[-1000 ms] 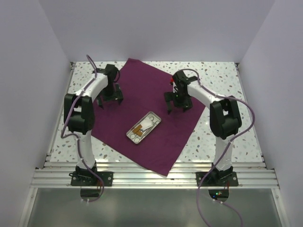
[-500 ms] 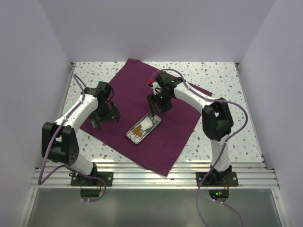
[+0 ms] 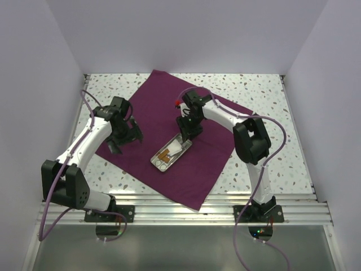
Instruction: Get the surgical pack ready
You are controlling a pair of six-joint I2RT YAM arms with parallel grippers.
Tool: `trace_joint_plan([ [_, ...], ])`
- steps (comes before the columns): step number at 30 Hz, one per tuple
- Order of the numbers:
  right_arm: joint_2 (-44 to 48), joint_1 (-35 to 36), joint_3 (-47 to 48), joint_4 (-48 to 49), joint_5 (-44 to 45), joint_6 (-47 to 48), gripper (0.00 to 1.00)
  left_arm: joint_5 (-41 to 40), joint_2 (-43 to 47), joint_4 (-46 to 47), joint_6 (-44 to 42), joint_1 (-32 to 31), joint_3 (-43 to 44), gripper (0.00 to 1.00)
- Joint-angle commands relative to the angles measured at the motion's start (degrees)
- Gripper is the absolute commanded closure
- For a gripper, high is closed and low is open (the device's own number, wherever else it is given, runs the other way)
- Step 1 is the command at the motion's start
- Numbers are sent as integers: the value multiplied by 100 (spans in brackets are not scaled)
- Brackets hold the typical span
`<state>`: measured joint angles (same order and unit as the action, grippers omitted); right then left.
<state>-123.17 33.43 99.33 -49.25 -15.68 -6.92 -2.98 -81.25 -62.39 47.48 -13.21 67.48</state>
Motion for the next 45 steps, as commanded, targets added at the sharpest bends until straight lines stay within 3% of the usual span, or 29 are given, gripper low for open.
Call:
trace_joint_plan([
  [1,4,58,87,100,171,-90,53,79,110,-133,112,-23,160,2],
  [5,-48,58,78,100,355,-248,64,105,110,-124,103,-15,204,2],
  [6,-66,58,78,109,381,-336,72,114,101,-133,94,-15,230,2],
  [14,-242,67,148,83,478,-626,77,88,-4,-273,33,-15,651,2],
  [18,-286,58,253,-49,706,-767,90,-420,-31,-624,102,-23,1177,2],
  [23,-189,58,227,-163,1023,-1223,100,-1090,197,-880,314,-6,1557,0],
  [36,-277,14,657,-620,1911,-908,100,-1328,400,-1047,-45,20,1874,0],
  [45,-479,-47,860,-656,1867,-846,100,-695,865,-511,-828,20,1540,1],
])
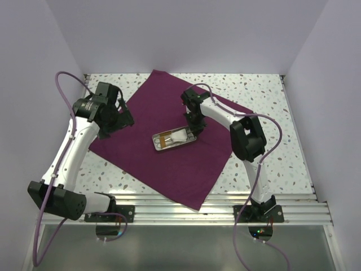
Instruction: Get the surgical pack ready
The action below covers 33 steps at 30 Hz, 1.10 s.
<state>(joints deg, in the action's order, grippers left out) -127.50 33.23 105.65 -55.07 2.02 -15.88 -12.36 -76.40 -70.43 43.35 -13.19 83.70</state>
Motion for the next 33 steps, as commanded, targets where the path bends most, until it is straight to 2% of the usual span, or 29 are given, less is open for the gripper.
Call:
trace_joint_plan([
  [1,-47,-27,211,-57,71,32,100,269,398,337,-450,18,-108,1],
  [18,-82,-45,184,-118,-26,-135,100,700,196,785,-749,18,-354,1],
  [33,-135,-45,255,-250,-18,-240,98,744,170,1023,-1057,27,-557,1],
])
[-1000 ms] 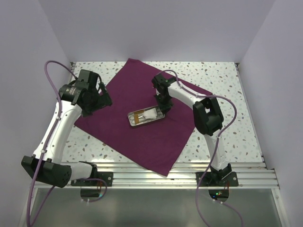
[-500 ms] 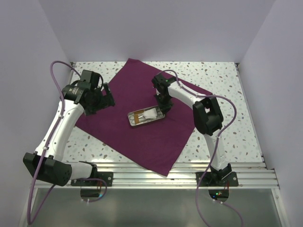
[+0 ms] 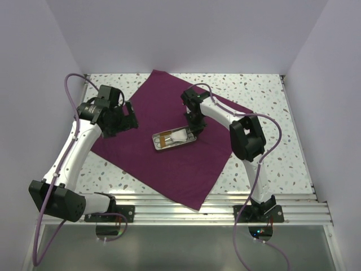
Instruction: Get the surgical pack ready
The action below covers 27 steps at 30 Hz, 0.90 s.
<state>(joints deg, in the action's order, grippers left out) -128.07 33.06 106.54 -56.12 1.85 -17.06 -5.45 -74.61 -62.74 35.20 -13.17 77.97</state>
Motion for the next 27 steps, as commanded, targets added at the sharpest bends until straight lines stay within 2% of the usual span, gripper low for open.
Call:
trace_joint_plan([
  [1,-95,-28,156,-136,9,-148,98,53,-45,262,-259,25,25,1],
  [20,-139,-19,174,-189,79,-201,92,123,-177,245,-488,86,165,1],
  [24,-43,-19,174,-215,158,-193,63,150,-186,253,-470,95,209,1],
  [25,53,-27,157,-224,236,-184,58,150,-186,245,-470,95,218,1],
  [26,115,-19,165,-250,263,-175,48,150,-194,245,-462,95,227,1],
  [27,177,-19,156,-294,307,-140,43,150,-194,253,-453,104,244,1],
])
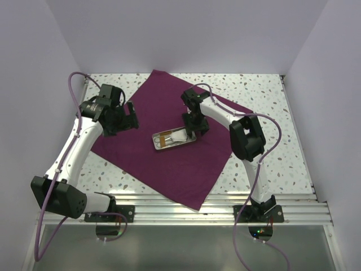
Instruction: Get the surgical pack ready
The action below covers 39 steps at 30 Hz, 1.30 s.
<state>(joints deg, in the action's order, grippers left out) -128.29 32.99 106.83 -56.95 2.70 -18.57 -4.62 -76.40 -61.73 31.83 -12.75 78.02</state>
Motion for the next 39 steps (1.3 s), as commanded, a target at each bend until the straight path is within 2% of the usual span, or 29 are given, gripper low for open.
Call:
trace_joint_plan([
  [1,312,-12,128,-238,248,28,39,67,-24,136,-81,62,258,0],
  [2,392,-21,111,-342,283,55,33,67,-41,127,-64,62,284,0],
  [6,1120,-21,-433,-449,214,160,23,163,-121,48,24,62,381,0],
  [8,1742,-30,-1188,-361,-249,143,20,303,-86,82,103,62,346,1],
  [10,2479,-21,-2215,-82,-759,73,20,435,-24,188,217,62,276,1],
  [11,2702,-21,-2610,60,-1310,-101,20,549,2,258,253,62,180,1],
  [12,2921,-12,-3380,183,-1603,-216,19,611,20,267,357,62,135,1],
  [15,3932,40,-4805,1103,-2358,-761,19,822,46,232,577,62,-102,1],
  [17,4493,67,-5354,1439,-2641,-1138,19,919,134,232,640,62,-295,1],
  [21,5058,190,-6513,2353,-3292,-1754,19,1182,371,346,868,62,-559,1],
  [24,5339,400,-7077,3257,-3548,-2352,21,1253,459,355,930,62,-577,1],
  [30,5762,541,-7922,4357,-3662,-3319,25,1244,591,188,1035,62,-402,0],
  [39,5982,823,-8222,4333,-3539,-3751,32,1209,811,100,1123,62,-419,0],
])
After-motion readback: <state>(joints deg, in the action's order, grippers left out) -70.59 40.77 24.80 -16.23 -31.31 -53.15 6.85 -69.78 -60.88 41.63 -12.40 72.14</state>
